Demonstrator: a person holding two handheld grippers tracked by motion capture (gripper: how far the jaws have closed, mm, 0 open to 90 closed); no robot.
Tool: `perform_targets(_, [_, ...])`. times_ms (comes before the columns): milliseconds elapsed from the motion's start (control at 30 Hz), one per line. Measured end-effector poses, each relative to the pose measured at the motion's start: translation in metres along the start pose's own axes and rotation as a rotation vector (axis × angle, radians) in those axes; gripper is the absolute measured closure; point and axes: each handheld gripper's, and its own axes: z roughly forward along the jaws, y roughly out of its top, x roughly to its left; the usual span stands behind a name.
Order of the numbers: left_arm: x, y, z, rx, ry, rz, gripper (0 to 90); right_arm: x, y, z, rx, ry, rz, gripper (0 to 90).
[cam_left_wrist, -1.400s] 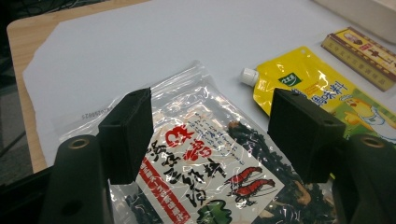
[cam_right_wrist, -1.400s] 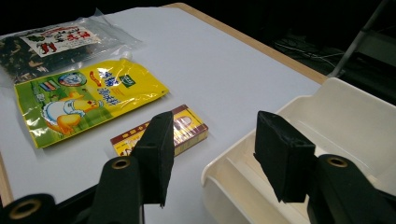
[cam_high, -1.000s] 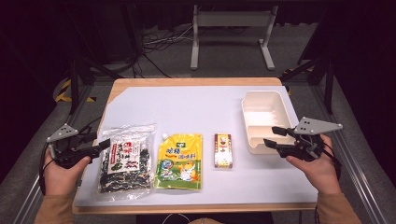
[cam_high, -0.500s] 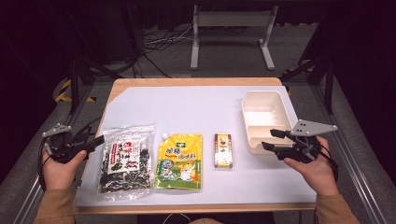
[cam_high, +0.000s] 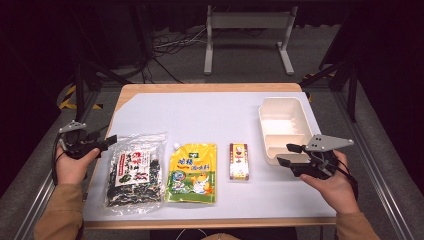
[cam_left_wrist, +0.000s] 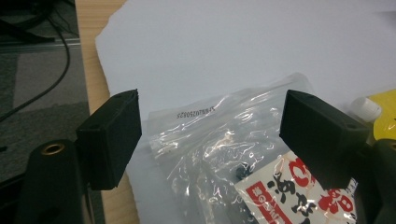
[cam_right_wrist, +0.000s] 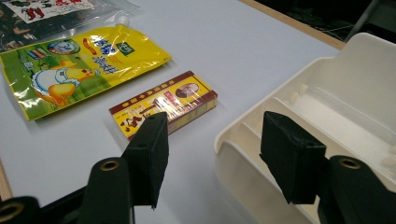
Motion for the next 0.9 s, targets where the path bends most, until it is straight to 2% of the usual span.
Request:
perform_targets(167, [0.008,0.000,0.013,0.006,-0.017,0.000,22.3,0.002,-0.005,-0.003,-0.007,-0.006,-0.004,42.5])
perform_targets(300, [0.013,0.000,0.019,0.023,-0.015,0.020,22.5,0.003,-0.010,-0.005,-0.003,-0.009,0.004,42.5])
perform_targets(433, [0.019,-0.004,0.029,0.028,-0.034,0.039,18.7,0.003,-0.014,-0.006,0.002,-0.017,0.015,42.6])
perform_targets(600, [0.024,-0.006,0.034,0.024,-0.044,0.038,19.6,0.005,-0.017,-0.007,0.011,-0.020,0.018,42.5])
perform_targets(700, [0.027,-0.008,0.038,0.014,-0.049,0.059,22.6,0.006,-0.020,-0.006,0.019,-0.022,0.019,42.6])
perform_targets(767, [0.027,-0.009,0.039,0.011,-0.058,0.074,29.3,0.007,-0.021,-0.005,0.025,-0.020,0.020,42.5])
perform_targets(900, [0.031,-0.010,0.045,0.012,-0.069,0.063,32.2,0.008,-0.025,-0.004,0.035,-0.017,0.019,42.3])
